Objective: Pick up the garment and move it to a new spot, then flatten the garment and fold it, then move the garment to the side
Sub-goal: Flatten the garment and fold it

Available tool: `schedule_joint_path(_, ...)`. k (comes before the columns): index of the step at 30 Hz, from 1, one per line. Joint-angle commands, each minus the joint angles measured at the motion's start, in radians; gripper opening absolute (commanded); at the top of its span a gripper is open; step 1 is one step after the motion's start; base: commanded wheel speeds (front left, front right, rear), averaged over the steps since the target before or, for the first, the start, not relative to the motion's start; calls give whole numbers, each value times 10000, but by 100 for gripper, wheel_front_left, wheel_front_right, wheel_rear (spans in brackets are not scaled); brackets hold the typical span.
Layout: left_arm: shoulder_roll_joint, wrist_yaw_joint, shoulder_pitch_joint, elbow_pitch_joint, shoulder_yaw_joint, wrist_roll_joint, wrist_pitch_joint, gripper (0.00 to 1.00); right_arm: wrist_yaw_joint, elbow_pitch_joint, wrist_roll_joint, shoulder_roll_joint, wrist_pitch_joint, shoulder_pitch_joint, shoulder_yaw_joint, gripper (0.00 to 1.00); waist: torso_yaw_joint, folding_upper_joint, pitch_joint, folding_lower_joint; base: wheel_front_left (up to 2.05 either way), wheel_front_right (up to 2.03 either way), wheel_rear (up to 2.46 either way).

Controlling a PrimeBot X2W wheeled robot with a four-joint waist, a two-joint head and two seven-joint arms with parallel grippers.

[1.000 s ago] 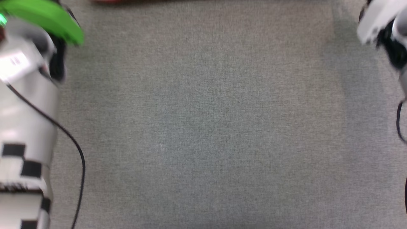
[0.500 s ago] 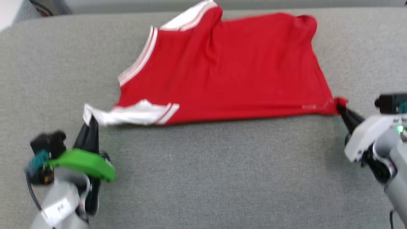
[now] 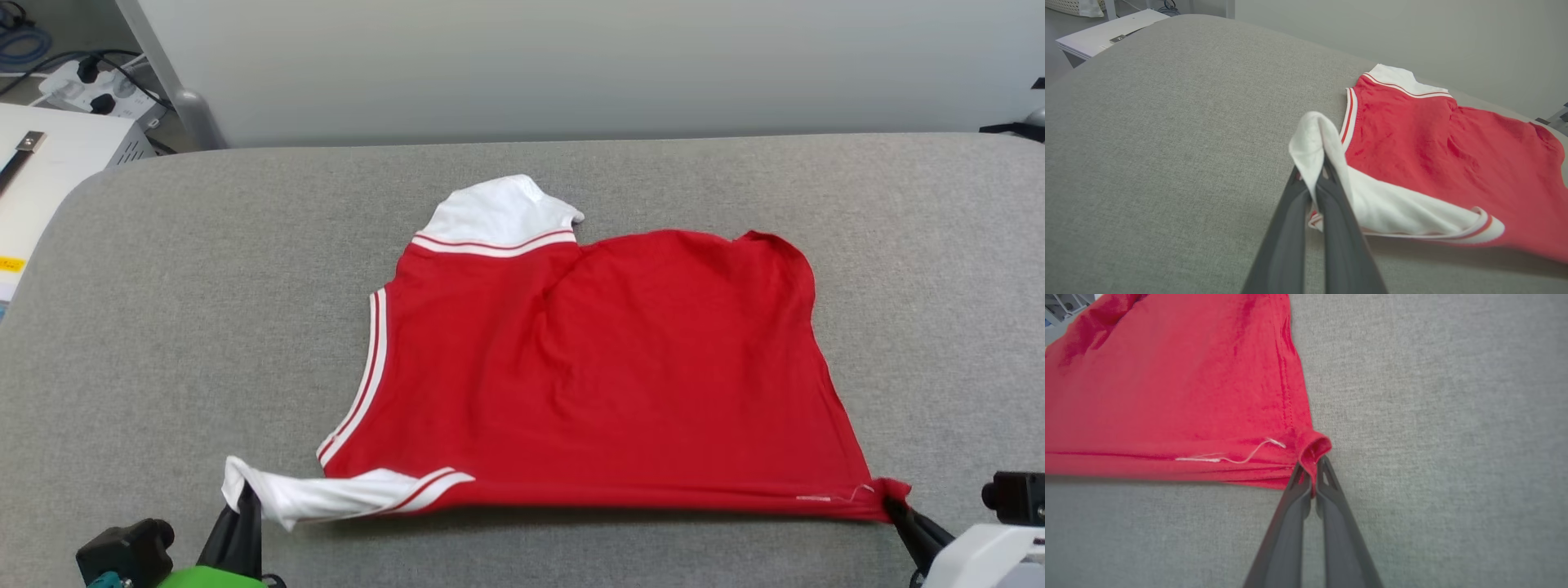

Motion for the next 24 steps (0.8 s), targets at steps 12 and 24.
schedule_joint_path(12,344,255,-777,-1042,-204,7,749,0,-111,-4435,-2539,1527,3050,998,-2290,0,-127,0,825,2,0,0,0)
schedule_joint_path(24,95,-597,-3518,1198,-1259,345,956,0,-111,-3116,-2856,1473,3175,-1559,-1487,0,-206,0,2086,2,0,0,0)
